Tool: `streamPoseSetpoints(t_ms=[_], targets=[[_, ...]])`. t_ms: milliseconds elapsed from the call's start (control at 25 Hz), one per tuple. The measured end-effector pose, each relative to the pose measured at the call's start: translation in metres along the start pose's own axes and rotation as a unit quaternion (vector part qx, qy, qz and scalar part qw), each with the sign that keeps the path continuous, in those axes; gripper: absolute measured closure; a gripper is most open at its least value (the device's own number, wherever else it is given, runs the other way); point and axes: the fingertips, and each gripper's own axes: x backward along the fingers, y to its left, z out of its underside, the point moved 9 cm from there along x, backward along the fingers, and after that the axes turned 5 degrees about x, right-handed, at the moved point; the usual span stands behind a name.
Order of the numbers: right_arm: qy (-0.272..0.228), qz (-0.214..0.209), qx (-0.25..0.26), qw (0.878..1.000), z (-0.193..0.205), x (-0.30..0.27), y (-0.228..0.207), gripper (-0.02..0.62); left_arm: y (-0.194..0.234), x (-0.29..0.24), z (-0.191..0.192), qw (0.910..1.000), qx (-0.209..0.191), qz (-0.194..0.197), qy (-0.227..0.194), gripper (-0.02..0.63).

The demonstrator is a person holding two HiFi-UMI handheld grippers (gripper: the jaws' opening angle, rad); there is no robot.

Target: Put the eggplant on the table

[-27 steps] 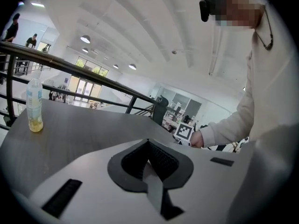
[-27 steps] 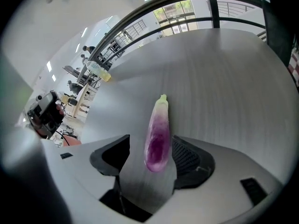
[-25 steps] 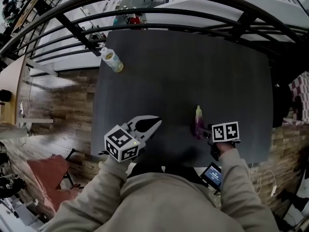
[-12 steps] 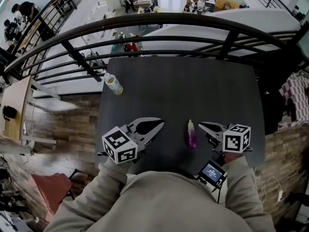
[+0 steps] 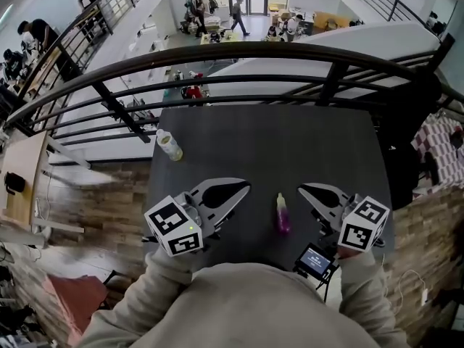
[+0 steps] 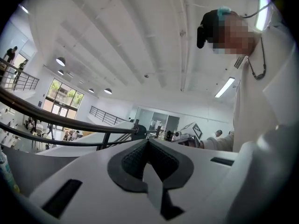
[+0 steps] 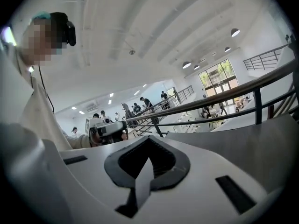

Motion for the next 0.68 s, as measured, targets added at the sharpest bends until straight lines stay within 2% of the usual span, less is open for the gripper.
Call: streamPoseSetpoints(t_ms=[680], targets=[[0.022,0.001,-0.001,1.0,0.004,-0.008,0.009,0.583,-0.008,0.007,0.004,1.0,0.003,0.003,-0.008,0.6]])
